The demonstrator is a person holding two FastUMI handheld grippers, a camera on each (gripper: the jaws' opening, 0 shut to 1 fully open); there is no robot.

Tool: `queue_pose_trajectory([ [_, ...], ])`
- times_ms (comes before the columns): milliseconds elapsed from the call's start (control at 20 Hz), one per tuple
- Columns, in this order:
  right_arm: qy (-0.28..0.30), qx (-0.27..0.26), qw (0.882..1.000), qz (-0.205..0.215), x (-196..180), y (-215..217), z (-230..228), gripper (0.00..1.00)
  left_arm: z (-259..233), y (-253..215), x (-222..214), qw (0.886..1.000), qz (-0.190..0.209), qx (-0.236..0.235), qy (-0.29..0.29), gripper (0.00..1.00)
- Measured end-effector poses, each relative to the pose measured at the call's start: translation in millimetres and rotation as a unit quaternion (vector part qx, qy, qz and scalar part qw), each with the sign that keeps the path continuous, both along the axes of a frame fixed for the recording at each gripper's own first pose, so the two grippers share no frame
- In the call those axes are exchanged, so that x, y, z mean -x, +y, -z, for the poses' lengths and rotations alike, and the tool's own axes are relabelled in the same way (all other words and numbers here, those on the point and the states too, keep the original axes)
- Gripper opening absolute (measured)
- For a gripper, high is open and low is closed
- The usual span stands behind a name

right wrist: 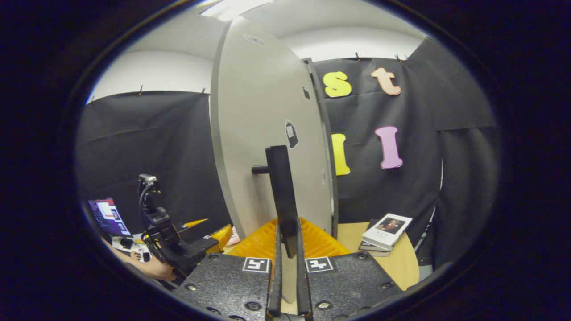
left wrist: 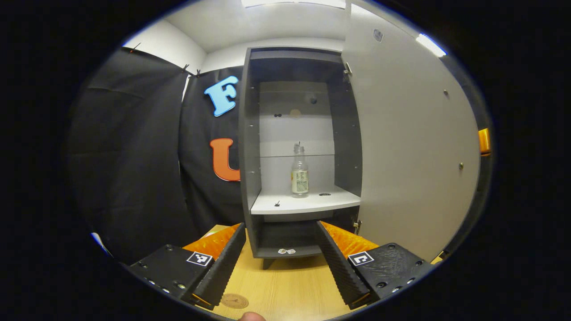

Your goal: Open the cabinet door with the right hand, grasp the bottle in the cabinet with the left hand and place it on the coaster, then close the cabinet door with the right hand.

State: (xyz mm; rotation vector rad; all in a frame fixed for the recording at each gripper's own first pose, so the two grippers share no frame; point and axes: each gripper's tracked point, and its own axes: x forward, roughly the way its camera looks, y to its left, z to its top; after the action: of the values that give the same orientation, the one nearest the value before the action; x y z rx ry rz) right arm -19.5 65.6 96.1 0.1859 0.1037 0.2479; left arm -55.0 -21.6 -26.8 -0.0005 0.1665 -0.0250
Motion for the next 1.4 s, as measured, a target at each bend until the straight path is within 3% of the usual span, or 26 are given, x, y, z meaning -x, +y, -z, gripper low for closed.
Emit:
queue_pose_trajectory([
  [300, 0.000, 0.001, 0.994, 0.108, -7.3, -46.4, 4.5, 0.14, -0.4, -32.0, -93.9, 0.999, 0.040, 0.000, -0.018, 0.95],
  [350, 0.000, 0.007, 0.994, 0.108, -10.5, -49.4, 3.1, 0.11, -0.7, -35.5, -110.0, 0.999, 0.040, 0.006, -0.022, 0.94],
  [400, 0.006, 0.007, 0.995, 0.102, -8.7, -48.5, 3.5, 0.01, -1.7, -38.7, -124.4, 0.999, 0.043, 0.015, -0.023, 0.94],
  [450, 0.011, 0.005, 0.995, 0.102, -6.6, -49.6, 5.4, 0.17, -1.5, -40.9, -138.2, 0.999, 0.043, 0.019, -0.026, 0.94],
  [500, 0.022, 0.004, 0.994, 0.106, -6.9, -51.1, 8.8, 0.21, -0.9, -41.7, -153.6, 0.999, 0.039, 0.018, -0.027, 0.94],
  [550, 0.033, 0.005, 0.993, 0.112, -4.3, -54.6, 13.1, 0.34, 1.3, -40.8, -167.9, 0.999, 0.031, 0.012, -0.025, 0.94],
  [600, 0.034, 0.001, 0.992, 0.119, -4.0, -58.5, 11.6, 0.39, 1.4, -41.9, -182.4, 0.999, 0.029, 0.010, -0.027, 0.95],
  [700, 0.036, -0.004, 0.989, 0.144, -3.1, -71.5, 11.6, 0.45, -3.2, -42.4, -207.9, 0.999, 0.024, 0.011, -0.037, 0.94],
  [800, 0.035, -0.011, 0.987, 0.154, -3.5, -74.2, 12.7, 0.66, -5.4, -46.1, -229.3, 0.999, 0.023, 0.024, -0.037, 0.94],
  [850, 0.032, -0.013, 0.986, 0.161, -2.9, -77.0, 13.3, 0.81, -6.9, -51.2, -238.7, 0.998, 0.027, 0.032, -0.035, 0.94],
  [950, 0.032, -0.014, 0.985, 0.169, -1.6, -80.1, 14.4, 0.93, -9.6, -53.6, -255.1, 0.998, 0.028, 0.038, -0.037, 0.94],
  [1000, 0.035, -0.017, 0.985, 0.168, -2.2, -78.8, 16.7, 0.87, -11.5, -52.8, -264.1, 0.998, 0.026, 0.038, -0.040, 0.94],
  [1050, 0.034, -0.019, 0.985, 0.169, -3.3, -77.5, 16.5, 0.93, -9.8, -52.0, -272.2, 0.998, 0.024, 0.036, -0.039, 0.94],
  [1200, 0.035, -0.013, 0.984, 0.173, -2.5, -79.2, 15.7, 0.93, -5.8, -50.3, -300.0, 0.999, 0.015, 0.027, -0.030, 0.94],
  [1400, 0.037, -0.009, 0.983, 0.178, -2.4, -78.2, 16.5, 0.93, 1.5, -45.2, -334.3, 0.998, 0.010, 0.057, -0.022, 0.95],
])
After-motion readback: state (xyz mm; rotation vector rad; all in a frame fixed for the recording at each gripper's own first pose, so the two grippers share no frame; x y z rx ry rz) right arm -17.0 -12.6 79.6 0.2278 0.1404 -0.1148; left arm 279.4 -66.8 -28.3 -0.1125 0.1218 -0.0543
